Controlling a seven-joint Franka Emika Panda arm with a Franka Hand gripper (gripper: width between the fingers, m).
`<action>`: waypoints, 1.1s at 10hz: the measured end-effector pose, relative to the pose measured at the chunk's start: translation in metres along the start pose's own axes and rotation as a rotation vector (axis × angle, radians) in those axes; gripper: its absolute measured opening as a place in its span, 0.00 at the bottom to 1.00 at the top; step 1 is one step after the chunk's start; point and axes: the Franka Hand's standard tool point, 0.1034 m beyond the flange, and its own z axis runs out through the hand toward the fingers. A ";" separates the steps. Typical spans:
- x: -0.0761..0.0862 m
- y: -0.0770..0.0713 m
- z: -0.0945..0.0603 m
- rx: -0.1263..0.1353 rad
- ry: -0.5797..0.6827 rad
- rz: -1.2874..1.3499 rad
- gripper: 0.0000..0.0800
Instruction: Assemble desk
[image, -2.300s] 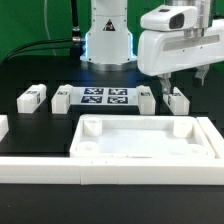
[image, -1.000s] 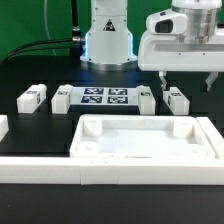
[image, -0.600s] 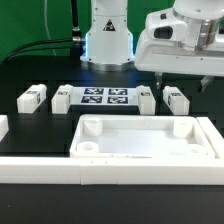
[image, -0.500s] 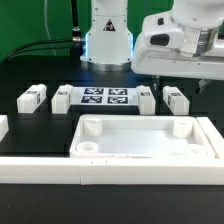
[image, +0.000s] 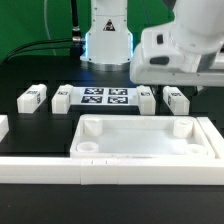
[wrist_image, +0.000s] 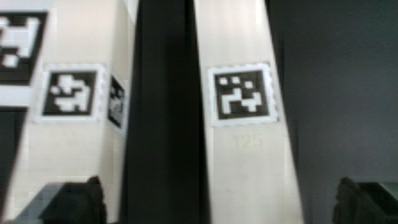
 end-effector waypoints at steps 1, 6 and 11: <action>0.007 0.000 -0.002 0.032 -0.039 -0.018 0.81; 0.008 -0.003 0.002 0.006 -0.046 0.013 0.81; 0.000 -0.008 0.008 -0.004 -0.276 0.029 0.81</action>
Offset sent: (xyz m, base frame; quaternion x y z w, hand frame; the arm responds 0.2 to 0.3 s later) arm 0.0000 0.0000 0.0000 0.0000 0.0000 0.0000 1.0000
